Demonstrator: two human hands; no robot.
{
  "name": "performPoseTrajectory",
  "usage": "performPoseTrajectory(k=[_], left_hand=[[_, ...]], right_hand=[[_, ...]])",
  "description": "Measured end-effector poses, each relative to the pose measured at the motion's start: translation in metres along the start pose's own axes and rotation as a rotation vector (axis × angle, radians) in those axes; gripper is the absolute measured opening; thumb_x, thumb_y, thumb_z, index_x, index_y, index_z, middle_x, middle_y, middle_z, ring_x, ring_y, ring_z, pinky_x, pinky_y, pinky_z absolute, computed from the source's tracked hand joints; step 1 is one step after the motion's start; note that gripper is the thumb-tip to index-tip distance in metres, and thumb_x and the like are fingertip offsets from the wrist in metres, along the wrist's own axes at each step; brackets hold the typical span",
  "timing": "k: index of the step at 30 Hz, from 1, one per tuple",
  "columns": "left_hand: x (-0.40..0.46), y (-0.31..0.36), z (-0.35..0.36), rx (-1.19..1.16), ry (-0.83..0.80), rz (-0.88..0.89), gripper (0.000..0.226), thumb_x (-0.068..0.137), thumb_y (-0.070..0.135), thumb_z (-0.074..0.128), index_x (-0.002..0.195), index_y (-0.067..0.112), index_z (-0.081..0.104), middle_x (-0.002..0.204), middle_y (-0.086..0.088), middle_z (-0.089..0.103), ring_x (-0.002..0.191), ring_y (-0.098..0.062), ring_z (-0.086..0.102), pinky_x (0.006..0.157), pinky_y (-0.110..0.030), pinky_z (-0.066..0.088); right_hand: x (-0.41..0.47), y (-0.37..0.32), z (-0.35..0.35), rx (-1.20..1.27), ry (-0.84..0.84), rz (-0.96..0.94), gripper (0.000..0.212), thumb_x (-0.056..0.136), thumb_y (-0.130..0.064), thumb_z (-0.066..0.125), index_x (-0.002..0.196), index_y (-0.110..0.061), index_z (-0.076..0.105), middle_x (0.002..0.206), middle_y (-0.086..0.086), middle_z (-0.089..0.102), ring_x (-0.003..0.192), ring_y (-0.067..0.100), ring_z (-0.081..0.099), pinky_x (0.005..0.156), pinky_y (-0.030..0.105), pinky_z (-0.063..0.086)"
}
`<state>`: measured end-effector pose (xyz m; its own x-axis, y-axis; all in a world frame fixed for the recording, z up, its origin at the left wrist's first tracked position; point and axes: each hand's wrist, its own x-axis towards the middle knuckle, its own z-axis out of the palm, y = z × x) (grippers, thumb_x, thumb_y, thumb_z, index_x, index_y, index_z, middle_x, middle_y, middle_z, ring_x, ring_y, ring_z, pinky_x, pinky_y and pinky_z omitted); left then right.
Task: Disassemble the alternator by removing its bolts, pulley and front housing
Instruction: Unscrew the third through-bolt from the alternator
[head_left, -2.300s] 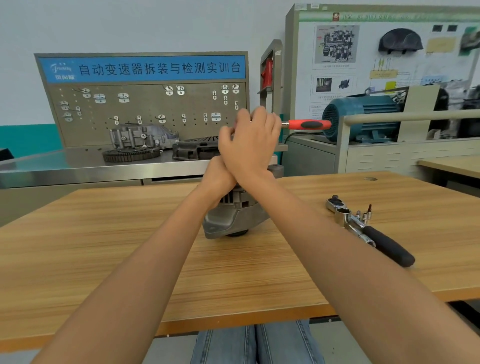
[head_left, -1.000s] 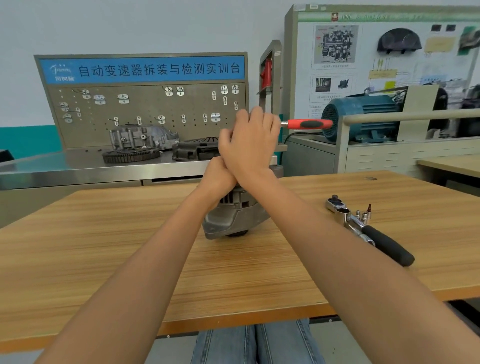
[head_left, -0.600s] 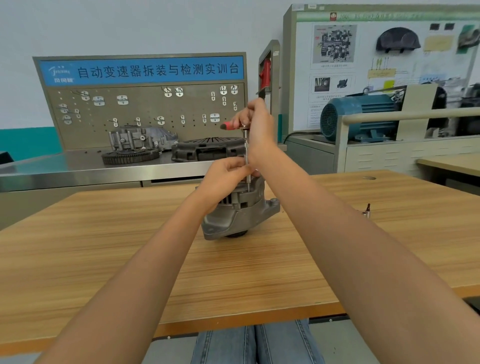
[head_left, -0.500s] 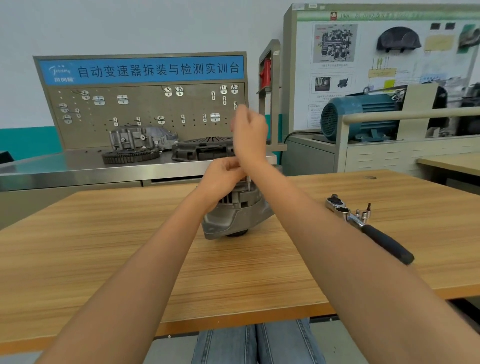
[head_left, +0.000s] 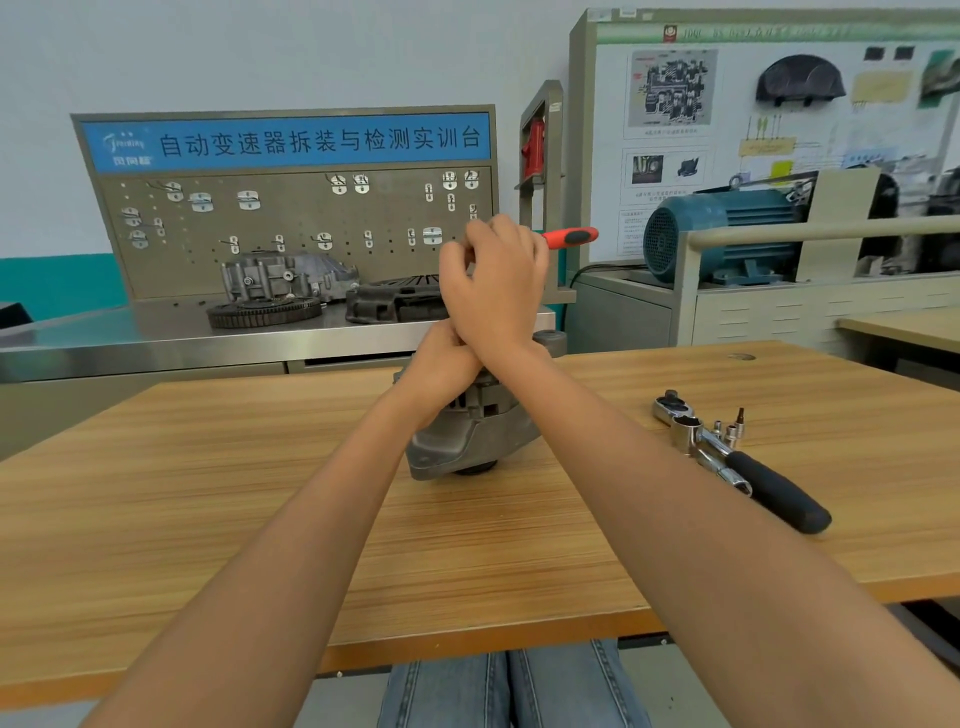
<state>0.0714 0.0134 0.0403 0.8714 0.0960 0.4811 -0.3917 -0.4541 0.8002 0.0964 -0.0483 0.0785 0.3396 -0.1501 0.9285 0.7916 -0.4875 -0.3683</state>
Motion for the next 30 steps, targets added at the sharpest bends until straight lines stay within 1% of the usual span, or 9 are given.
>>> performPoseTrajectory(k=[4,7,12,15,18,22,24,26,30], left_hand=[[0.001,0.000,0.001,0.002,0.006,-0.007,0.026,0.088,0.000,0.049,0.070,0.018,0.055,0.055,0.010,0.053,0.045,0.006,0.042,0.045,-0.009,0.033],[0.001,0.000,0.003,-0.009,0.004,-0.018,0.026,0.087,0.002,0.050,0.067,0.019,0.052,0.049,0.014,0.051,0.050,0.000,0.040,0.047,-0.012,0.032],[0.001,-0.001,0.004,-0.055,-0.007,-0.021,0.021,0.088,0.001,0.051,0.074,0.016,0.056,0.065,0.003,0.056,0.065,-0.009,0.046,0.060,-0.023,0.035],[0.001,-0.001,0.002,-0.046,-0.024,-0.011,0.022,0.090,0.005,0.051,0.078,0.021,0.059,0.063,0.012,0.060,0.065,-0.006,0.051,0.061,-0.020,0.039],[0.000,-0.001,0.003,-0.042,-0.022,-0.005,0.023,0.092,0.007,0.051,0.080,0.026,0.059,0.061,0.015,0.063,0.071,-0.011,0.052,0.061,-0.020,0.040],[-0.002,0.001,0.002,-0.061,-0.048,0.030,0.018,0.092,0.011,0.052,0.089,0.026,0.063,0.083,0.005,0.070,0.078,-0.009,0.059,0.070,-0.017,0.046],[-0.002,0.001,0.000,-0.075,-0.063,0.047,0.015,0.092,0.016,0.054,0.099,0.026,0.064,0.089,0.009,0.069,0.077,0.004,0.061,0.069,-0.009,0.047],[-0.001,0.001,-0.001,-0.080,-0.070,0.047,0.017,0.093,0.021,0.055,0.107,0.025,0.064,0.093,0.016,0.067,0.078,0.012,0.060,0.068,-0.006,0.045],[0.002,-0.001,-0.005,-0.089,-0.106,0.000,0.029,0.093,0.026,0.056,0.121,0.019,0.063,0.115,0.010,0.067,0.099,0.003,0.059,0.081,-0.012,0.043]], right_hand=[[0.003,-0.001,-0.001,0.000,-0.034,0.051,0.024,0.084,-0.017,0.050,0.062,-0.013,0.043,0.070,-0.001,0.043,0.074,0.017,0.041,0.097,0.035,0.030],[0.006,0.001,-0.003,0.004,-0.052,0.078,0.025,0.085,-0.017,0.049,0.061,-0.012,0.042,0.067,-0.003,0.039,0.072,0.017,0.040,0.097,0.036,0.031],[0.007,0.002,-0.002,0.060,-0.070,0.071,0.032,0.086,-0.016,0.049,0.057,-0.015,0.037,0.064,-0.004,0.037,0.071,0.018,0.040,0.095,0.035,0.031],[0.010,0.000,-0.002,0.171,-0.070,0.116,0.042,0.086,-0.012,0.049,0.051,-0.022,0.027,0.058,-0.008,0.032,0.066,0.016,0.037,0.084,0.034,0.034],[0.012,-0.002,-0.003,0.333,-0.064,0.198,0.046,0.087,-0.010,0.046,0.046,-0.023,0.028,0.053,-0.007,0.032,0.059,0.012,0.033,0.072,0.032,0.031],[0.017,-0.005,-0.006,0.595,-0.123,0.449,0.042,0.091,-0.010,0.040,0.050,-0.014,0.033,0.052,0.001,0.034,0.056,0.016,0.033,0.060,0.031,0.030],[0.023,-0.004,-0.010,0.728,-0.161,0.582,0.042,0.092,-0.010,0.037,0.051,-0.014,0.036,0.052,0.002,0.037,0.056,0.015,0.037,0.058,0.024,0.032],[0.028,-0.001,-0.012,0.802,-0.178,0.672,0.042,0.091,-0.012,0.036,0.049,-0.013,0.036,0.052,0.001,0.042,0.057,0.014,0.043,0.063,0.022,0.036],[0.031,0.002,-0.014,0.917,-0.214,0.744,0.037,0.091,-0.015,0.035,0.054,-0.013,0.038,0.058,0.006,0.043,0.052,0.012,0.046,0.062,0.021,0.041]])
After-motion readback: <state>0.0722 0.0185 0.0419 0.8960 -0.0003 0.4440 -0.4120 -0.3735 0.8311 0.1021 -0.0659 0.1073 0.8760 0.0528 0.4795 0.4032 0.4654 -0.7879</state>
